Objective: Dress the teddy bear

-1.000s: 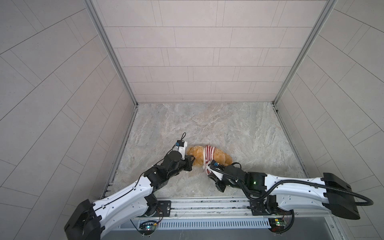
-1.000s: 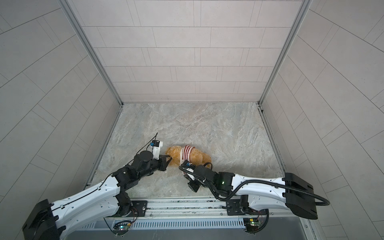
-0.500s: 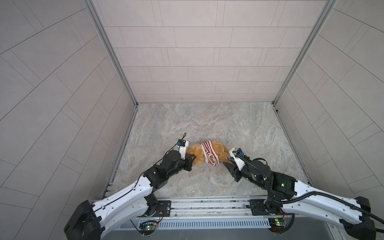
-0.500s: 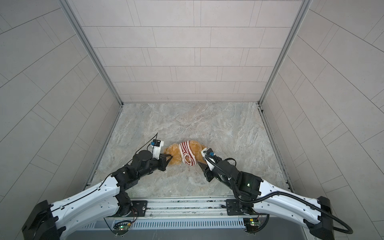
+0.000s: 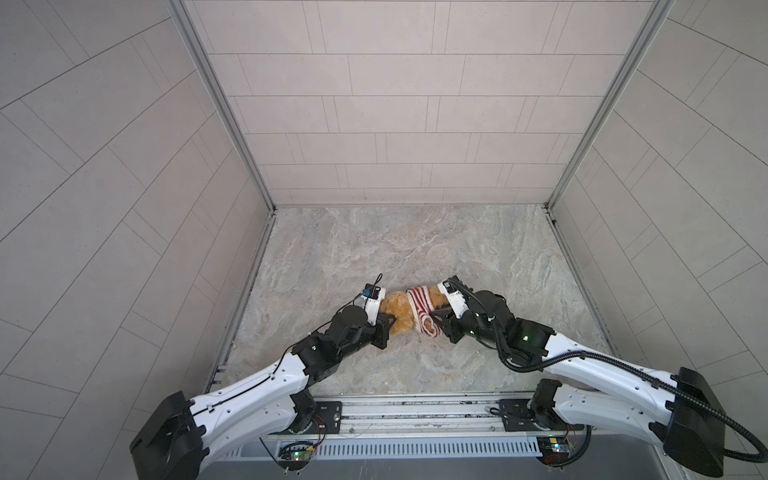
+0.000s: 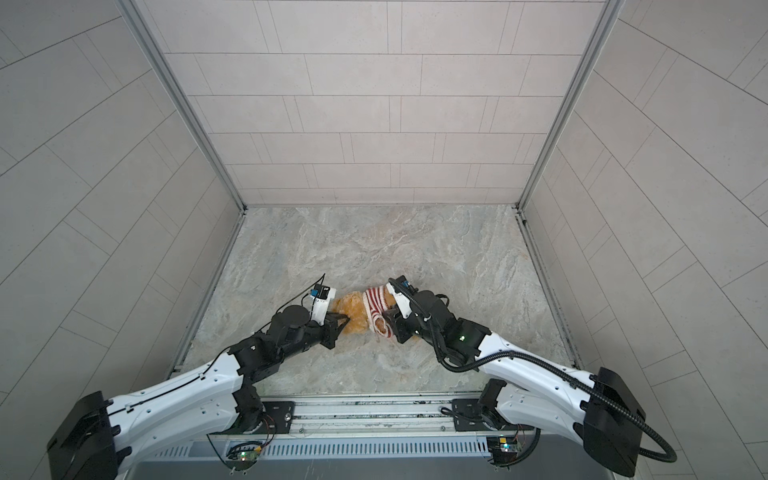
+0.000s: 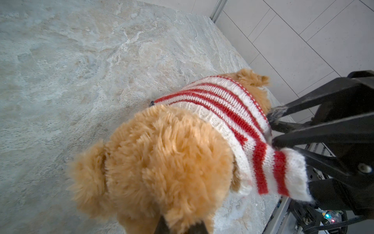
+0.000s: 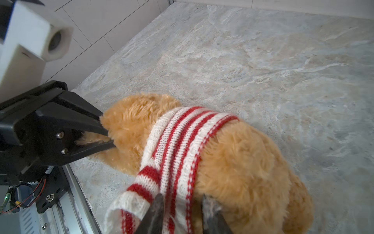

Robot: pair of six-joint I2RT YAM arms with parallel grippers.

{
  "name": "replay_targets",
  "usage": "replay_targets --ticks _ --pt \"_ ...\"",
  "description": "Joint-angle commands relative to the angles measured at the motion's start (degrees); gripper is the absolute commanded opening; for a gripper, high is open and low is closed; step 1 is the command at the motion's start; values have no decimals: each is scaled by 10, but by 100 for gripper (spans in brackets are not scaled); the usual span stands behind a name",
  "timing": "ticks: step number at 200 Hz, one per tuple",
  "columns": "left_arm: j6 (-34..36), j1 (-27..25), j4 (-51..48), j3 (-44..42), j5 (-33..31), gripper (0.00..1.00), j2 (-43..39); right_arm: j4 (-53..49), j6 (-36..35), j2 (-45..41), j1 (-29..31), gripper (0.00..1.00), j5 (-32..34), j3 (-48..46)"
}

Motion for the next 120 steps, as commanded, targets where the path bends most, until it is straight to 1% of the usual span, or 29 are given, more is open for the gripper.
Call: replay_targets --ticks 1,37,69,88,111,120 --pt "12 -5 36 6 0 0 -1 38 18 9 -1 34 -14 3" --pt "11 -5 40 6 3 0 -1 26 17 16 -1 30 14 3" --pt "9 -4 43 4 2 0 -4 15 12 18 0 25 31 5" --pt "6 -5 44 4 0 0 -8 10 12 18 -1 19 41 4" --pt "-4 -3 30 8 -12 0 -11 8 10 -4 0 3 48 -6" --pt "-10 0 24 10 -15 0 -13 1 9 -16 0 0 50 -10"
